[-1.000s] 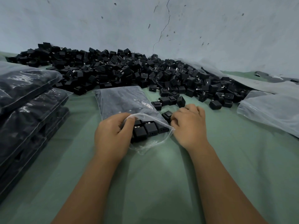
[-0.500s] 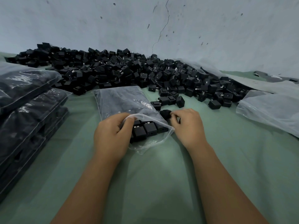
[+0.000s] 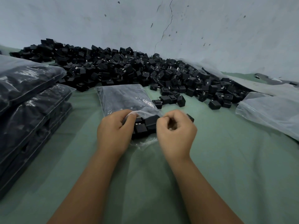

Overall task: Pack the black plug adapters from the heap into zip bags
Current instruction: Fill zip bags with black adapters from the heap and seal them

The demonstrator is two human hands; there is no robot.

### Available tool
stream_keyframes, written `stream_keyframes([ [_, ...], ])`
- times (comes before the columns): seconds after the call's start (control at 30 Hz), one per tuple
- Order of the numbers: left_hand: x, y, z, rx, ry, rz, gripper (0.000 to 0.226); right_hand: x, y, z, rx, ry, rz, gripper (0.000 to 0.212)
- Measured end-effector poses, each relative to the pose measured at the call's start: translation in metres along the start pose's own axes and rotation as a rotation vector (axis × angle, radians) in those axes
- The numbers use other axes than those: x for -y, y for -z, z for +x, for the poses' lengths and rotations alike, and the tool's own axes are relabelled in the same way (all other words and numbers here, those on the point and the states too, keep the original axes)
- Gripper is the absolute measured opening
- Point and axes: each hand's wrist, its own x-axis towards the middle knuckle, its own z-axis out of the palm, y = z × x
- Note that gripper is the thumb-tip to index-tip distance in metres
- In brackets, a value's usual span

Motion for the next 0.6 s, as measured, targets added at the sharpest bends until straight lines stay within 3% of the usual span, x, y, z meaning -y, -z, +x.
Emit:
stream_keyframes([
  [0.1,-0.001,0.001,0.000,-0.004,0.000,-0.007,0.030,0.008,-0.002,-0.012,0.109,0.159,-0.038,0.010],
  [0.3,-0.004,0.001,-0.002,-0.027,0.026,-0.030,0.035,0.001,-0.003,-0.013,0.374,0.364,-0.367,0.012],
  [0.6,-0.004,0.000,-0.002,-0.045,-0.029,-0.029,0.034,0.000,-0.007,-0.013,0.651,0.288,-0.316,0.021],
])
